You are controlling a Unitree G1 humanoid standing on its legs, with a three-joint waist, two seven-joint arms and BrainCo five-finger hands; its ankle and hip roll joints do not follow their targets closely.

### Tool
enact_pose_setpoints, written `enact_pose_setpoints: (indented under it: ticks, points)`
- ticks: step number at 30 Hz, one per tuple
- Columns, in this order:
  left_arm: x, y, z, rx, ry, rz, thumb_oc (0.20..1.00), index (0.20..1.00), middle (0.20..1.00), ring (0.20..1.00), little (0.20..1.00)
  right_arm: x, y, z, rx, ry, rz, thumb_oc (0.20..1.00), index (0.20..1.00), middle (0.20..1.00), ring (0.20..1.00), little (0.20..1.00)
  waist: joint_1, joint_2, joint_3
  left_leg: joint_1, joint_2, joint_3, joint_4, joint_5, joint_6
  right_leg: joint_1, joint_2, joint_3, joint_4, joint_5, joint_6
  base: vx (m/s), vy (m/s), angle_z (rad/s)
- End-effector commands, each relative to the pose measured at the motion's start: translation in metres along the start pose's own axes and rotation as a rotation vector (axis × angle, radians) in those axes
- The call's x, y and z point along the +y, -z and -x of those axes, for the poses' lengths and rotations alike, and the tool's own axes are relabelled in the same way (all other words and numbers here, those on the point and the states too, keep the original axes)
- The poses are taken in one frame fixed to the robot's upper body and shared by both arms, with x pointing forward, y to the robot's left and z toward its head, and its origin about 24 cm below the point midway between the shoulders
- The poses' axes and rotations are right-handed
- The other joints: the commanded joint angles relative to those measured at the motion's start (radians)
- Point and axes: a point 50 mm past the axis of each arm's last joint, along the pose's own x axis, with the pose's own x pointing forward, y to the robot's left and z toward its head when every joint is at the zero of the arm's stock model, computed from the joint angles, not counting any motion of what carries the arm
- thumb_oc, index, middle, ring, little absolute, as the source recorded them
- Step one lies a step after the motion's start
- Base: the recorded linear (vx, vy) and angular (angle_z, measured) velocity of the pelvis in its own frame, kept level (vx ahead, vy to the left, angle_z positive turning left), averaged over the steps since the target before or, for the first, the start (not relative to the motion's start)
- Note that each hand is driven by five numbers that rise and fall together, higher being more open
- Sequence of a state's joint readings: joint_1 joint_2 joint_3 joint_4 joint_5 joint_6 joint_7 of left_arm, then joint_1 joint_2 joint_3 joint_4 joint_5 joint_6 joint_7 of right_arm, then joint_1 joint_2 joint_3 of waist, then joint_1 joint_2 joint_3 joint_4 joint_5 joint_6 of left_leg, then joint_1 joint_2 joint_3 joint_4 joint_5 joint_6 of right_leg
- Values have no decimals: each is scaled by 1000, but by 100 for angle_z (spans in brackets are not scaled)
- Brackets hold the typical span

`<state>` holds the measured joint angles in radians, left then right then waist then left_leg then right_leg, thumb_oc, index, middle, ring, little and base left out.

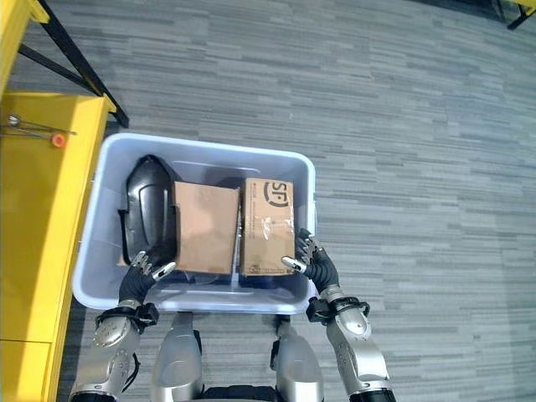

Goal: Move parts from the plastic box to the shelf.

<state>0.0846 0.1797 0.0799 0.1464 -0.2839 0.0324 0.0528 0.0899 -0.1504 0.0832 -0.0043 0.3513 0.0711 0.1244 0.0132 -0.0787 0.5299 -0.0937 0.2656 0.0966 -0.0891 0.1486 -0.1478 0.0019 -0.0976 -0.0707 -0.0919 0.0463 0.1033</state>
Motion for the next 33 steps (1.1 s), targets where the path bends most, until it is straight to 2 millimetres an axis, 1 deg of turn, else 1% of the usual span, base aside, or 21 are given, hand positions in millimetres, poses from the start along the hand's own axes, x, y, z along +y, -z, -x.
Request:
enact_pose_setpoints:
  ticks: [1,3,5,8,9,10,12,13,14,15,16,17,18,19,20,21,25,26,32,33]
  points:
    - [19,-24,0,-122,-91,-44,1000,1000,1000,1000,1000,13,-34,-2,-176,-32,-38,1000,1000,1000,1000,1000,10,-21,-10,12,3,-1,18,-55,38,-34,-109,-8,30,53,-65,13,-74,-6]
    - [17,-29,-4,-143,-96,-46,1000,1000,1000,1000,1000,17,-37,-4,-189,-43,-41,1000,1000,1000,1000,1000,4,-24,-10,-21,8,-4,18,-50,35,-69,-107,-11,33,58,-65,11,-48,1]
    - [24,-37,-8,-172,-139,-73,1000,1000,1000,1000,1000,21,-41,-5,-207,-46,-49,1000,1000,1000,1000,1000,0,-30,-10,-56,12,-8,18,-46,29,-107,-104,-17,34,64,-64,4,-44,1]
    - [29,-38,-13,-180,-223,-5,1000,1000,1000,1000,1000,26,-44,-7,-227,-44,-66,1000,1000,1000,1000,1000,-7,-35,-10,-104,17,-12,18,-41,26,-161,-100,-19,34,72,-63,1,-16,2]
    - [29,-38,-13,-180,-223,-5,1000,1000,1000,1000,1000,26,-45,-7,-227,-45,-66,1000,1000,1000,1000,1000,-8,-35,-10,-106,17,-12,19,-41,26,-162,-101,-20,35,72,-63,0,0,0]
    - [32,-41,-14,-196,-256,14,1000,1000,1000,1000,1000,28,-46,-7,-234,-44,-71,1000,1000,1000,1000,1000,-9,-38,-10,-121,19,-14,20,-41,24,-176,-98,-22,33,74,-63,22,-34,0]
    - [38,-55,-10,-273,-318,39,1000,1000,1000,1000,1000,33,-53,-4,-271,-56,-69,1000,1000,1000,1000,1000,-9,-38,-10,-162,21,-22,27,-39,18,-211,-98,-24,31,81,-63,37,-34,-1]
    - [40,-58,-8,-291,-334,36,1000,1000,1000,1000,1000,34,-54,-4,-279,-58,-70,1000,1000,1000,1000,1000,-8,-37,-10,-171,20,-24,28,-39,17,-217,-98,-23,30,81,-64,48,-10,0]
    - [43,-78,-2,-388,-371,35,1000,1000,1000,1000,1000,36,-62,-1,-318,-67,-53,1000,1000,1000,1000,1000,-4,-37,-10,-199,17,-30,25,-36,14,-240,-100,-25,28,83,-64,48,1,0]
    - [44,-85,1,-426,-380,24,1000,1000,1000,1000,1000,37,-65,0,-331,-72,-51,1000,1000,1000,1000,1000,-2,-37,-10,-205,16,-30,22,-36,13,-246,-100,-26,28,83,-64,70,0,3]
    - [44,-93,5,-466,-387,12,1000,1000,1000,1000,1000,39,-66,2,-339,-78,-47,1000,1000,1000,1000,1000,2,-38,-10,-198,17,-28,16,-41,11,-241,-97,-24,26,80,-64,24,5,7]
    - [44,-95,4,-471,-386,13,1000,1000,1000,1000,1000,39,-67,1,-345,-79,-46,1000,1000,1000,1000,1000,0,-39,-10,-209,15,-31,18,-36,12,-251,-99,-24,29,83,-64,24,5,9]
    - [44,-104,8,-515,-393,6,1000,1000,1000,1000,1000,41,-71,2,-361,-89,-46,1000,1000,1000,1000,1000,2,-40,-10,-218,15,-33,17,-36,11,-260,-100,-26,28,83,-63,-1,5,13]
    - [45,-106,9,-528,-404,-1,1000,1000,1000,1000,1000,42,-72,2,-369,-92,-44,1000,1000,1000,1000,1000,3,-41,-10,-225,14,-36,19,-36,10,-267,-99,-26,29,82,-63,32,8,16]
    - [47,-119,13,-589,-430,-19,1000,1000,1000,1000,1000,45,-76,3,-390,-100,-40,1000,1000,1000,1000,1000,8,-45,-10,-236,14,-38,19,-37,8,-277,-96,-26,30,81,-62,43,4,10]
    - [45,-128,16,-640,-436,-18,1000,1000,1000,1000,1000,47,-78,4,-404,-108,-35,1000,1000,1000,1000,1000,11,-48,-10,-243,15,-37,17,-37,6,-283,-94,-27,29,81,-61,48,11,10]
    - [41,-148,21,-741,-451,-28,1000,1000,1000,1000,1000,54,-84,4,-436,-126,-16,1000,1000,1000,1000,1000,20,-58,-10,-256,16,-40,12,-43,-1,-292,-92,-34,24,76,-60,44,29,8]
    - [42,-157,25,-789,-462,-48,1000,1000,1000,1000,1000,54,-87,4,-453,-128,-1,1000,1000,1000,1000,1000,26,-67,-10,-275,12,-46,12,-40,-1,-307,-93,-35,25,79,-61,67,47,1]
    - [47,-157,23,-784,-494,-77,1000,1000,1000,1000,1000,56,-87,2,-454,-140,19,1000,1000,1000,1000,1000,39,-72,-10,-266,13,-50,5,-47,-4,-297,-92,-35,26,74,-61,18,36,1]
    - [49,-159,21,-785,-506,-79,1000,1000,1000,1000,1000,58,-89,1,-459,-145,17,1000,1000,1000,1000,1000,41,-75,-10,-280,13,-53,5,-41,-4,-310,-93,-36,28,78,-60,7,37,0]
